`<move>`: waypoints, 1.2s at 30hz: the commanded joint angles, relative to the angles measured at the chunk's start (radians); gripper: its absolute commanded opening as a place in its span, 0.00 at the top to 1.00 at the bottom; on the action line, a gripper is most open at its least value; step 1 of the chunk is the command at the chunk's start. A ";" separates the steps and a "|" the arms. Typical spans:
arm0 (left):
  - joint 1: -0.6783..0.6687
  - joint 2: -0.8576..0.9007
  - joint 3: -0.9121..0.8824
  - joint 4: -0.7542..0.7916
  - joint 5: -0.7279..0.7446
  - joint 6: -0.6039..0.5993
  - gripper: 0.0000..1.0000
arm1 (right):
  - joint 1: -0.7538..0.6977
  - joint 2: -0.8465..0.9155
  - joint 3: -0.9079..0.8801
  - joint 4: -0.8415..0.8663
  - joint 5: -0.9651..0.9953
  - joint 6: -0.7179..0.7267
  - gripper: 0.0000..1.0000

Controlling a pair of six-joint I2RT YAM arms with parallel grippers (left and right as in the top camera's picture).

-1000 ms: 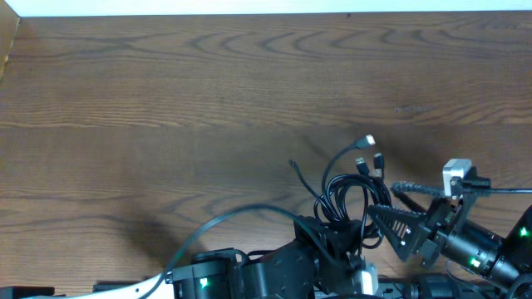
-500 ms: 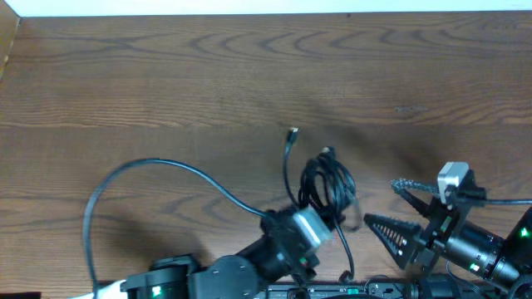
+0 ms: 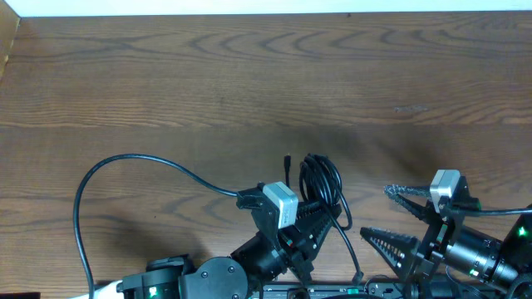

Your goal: Untangle cables

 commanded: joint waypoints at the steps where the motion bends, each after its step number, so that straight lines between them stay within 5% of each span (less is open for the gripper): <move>1: 0.001 0.002 0.018 0.053 0.031 -0.056 0.92 | 0.000 -0.005 0.010 -0.009 -0.022 -0.080 0.04; 8: 0.001 0.058 0.018 0.179 0.145 -0.056 0.93 | 0.000 -0.005 0.010 -0.028 -0.016 -0.226 0.01; 15: 0.001 0.103 0.018 0.240 0.273 -0.056 0.93 | 0.000 -0.005 0.010 -0.019 0.095 -0.236 0.12; 36: 0.001 0.050 0.018 0.236 0.274 -0.056 0.92 | 0.000 -0.005 0.010 -0.007 0.167 -0.263 0.13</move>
